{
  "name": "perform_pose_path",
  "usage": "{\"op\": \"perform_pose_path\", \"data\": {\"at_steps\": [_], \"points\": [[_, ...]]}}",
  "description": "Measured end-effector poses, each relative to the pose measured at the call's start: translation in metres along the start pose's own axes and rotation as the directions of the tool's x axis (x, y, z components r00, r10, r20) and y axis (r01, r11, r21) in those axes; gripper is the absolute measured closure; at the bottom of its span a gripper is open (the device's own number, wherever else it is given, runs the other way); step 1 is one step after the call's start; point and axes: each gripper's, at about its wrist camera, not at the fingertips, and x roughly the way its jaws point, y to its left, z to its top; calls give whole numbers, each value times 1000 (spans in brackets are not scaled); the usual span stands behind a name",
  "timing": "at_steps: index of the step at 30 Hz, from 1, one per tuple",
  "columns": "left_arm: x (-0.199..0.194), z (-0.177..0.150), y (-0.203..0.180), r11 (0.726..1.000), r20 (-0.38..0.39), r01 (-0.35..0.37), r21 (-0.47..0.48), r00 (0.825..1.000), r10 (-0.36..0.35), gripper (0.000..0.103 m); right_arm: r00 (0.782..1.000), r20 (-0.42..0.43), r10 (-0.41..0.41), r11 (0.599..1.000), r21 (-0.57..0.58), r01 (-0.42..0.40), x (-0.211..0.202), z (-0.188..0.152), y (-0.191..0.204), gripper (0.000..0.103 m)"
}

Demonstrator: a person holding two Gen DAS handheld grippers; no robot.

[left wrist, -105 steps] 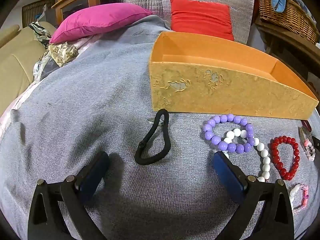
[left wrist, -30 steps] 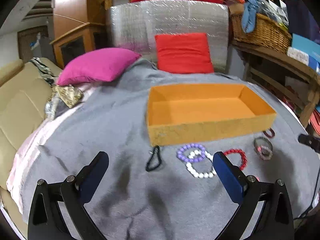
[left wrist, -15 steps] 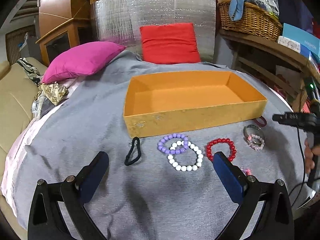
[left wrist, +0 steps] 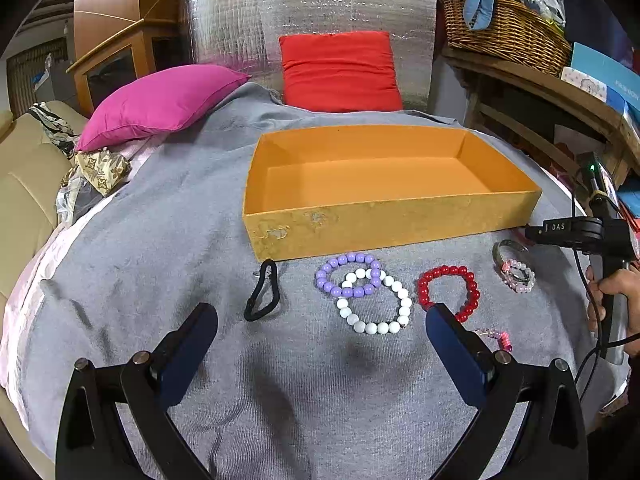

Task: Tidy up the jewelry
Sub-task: 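Close the right tool on the maroon bangle and lift it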

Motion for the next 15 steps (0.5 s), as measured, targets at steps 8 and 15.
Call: {"op": "perform_pose_path", "data": {"at_steps": [8, 15], "points": [[2, 0, 7, 1000, -5, -8, -15, 1000, 8, 0, 998, 21, -62, 998, -14, 63, -4, -3, 1, 98], [7, 0, 10, 1000, -17, -17, -14, 1000, 17, 0, 990, 93, -105, 994, 26, 103, -34, -4, -16, 98]]}}
